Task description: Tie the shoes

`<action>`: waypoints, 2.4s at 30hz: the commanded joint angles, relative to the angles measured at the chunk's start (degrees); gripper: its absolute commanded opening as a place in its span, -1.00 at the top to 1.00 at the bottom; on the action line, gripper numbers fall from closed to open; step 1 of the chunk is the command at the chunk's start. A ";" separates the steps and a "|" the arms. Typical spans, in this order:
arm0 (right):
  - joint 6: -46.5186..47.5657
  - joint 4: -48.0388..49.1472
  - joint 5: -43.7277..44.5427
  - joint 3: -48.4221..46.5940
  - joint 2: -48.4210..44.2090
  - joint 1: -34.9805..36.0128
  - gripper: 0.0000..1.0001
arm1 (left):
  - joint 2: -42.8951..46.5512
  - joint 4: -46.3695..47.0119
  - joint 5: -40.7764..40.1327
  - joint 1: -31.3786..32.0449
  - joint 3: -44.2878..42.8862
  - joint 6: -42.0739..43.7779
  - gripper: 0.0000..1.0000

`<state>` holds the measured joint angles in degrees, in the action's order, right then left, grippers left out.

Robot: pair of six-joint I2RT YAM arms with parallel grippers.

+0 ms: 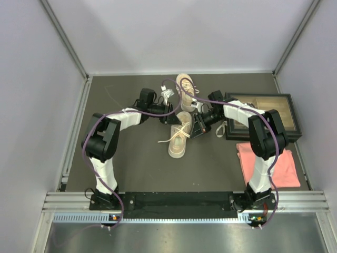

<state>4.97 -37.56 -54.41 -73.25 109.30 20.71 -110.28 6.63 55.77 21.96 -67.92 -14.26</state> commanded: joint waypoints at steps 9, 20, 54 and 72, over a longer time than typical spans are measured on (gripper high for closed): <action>1.00 0.12 -0.96 -1.81 -0.05 -0.32 1.00 | -0.29 -5.58 2.06 2.48 -3.53 5.47 0.32; 1.27 -0.14 -0.87 -1.89 0.04 -0.32 1.00 | -0.29 -4.35 2.33 2.57 -3.36 4.77 1.00; 1.44 -0.58 -1.22 -2.33 0.39 -0.41 1.00 | -1.43 -8.40 2.51 1.42 -4.85 5.57 0.43; 1.53 -0.58 -1.13 -2.60 0.66 -0.41 1.00 | -2.31 -9.36 4.34 2.13 -4.68 6.00 0.48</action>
<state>4.99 -37.98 -54.46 -73.28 109.38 20.49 -112.40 -3.07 57.67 23.73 -71.83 -8.86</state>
